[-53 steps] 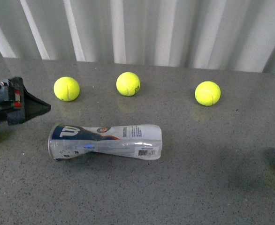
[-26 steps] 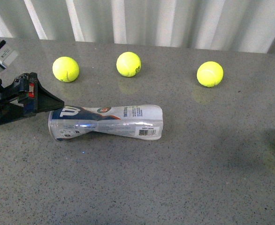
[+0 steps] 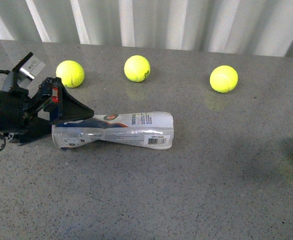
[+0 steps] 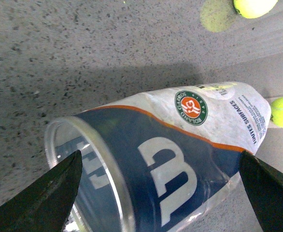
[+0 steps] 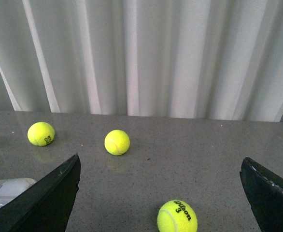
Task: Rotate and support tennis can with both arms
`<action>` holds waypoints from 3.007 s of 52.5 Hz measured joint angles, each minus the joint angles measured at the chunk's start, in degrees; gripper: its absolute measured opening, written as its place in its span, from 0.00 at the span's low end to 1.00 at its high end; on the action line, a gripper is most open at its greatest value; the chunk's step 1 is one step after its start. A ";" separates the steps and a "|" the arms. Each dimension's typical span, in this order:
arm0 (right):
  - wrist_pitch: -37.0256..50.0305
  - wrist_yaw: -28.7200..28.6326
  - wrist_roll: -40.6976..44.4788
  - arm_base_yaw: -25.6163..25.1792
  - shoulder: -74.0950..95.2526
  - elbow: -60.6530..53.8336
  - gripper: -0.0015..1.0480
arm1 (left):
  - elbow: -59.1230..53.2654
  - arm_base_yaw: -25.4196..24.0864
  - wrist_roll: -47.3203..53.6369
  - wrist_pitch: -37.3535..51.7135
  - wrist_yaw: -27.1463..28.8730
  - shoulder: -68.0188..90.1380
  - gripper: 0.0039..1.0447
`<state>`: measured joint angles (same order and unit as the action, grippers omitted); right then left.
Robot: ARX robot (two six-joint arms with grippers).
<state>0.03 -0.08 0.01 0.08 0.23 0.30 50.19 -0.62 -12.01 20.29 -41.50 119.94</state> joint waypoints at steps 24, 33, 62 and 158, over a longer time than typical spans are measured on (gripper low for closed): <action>0.00 0.00 0.00 0.00 0.00 0.00 0.93 | 0.13 3.26 -8.50 5.11 -2.01 2.71 0.63; 0.00 0.00 0.00 0.00 0.00 0.00 0.93 | 0.00 3.28 -9.66 5.79 -2.71 2.71 0.39; 0.00 0.00 0.00 0.00 0.00 0.00 0.93 | 6.49 5.27 2.14 -20.98 -0.76 -18.34 0.03; 0.00 0.00 0.00 0.00 0.00 0.00 0.93 | 44.96 29.18 64.28 -66.86 44.89 -2.78 0.93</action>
<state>0.03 -0.08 0.01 0.08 0.23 0.30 95.15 28.56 52.27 -46.57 3.40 117.16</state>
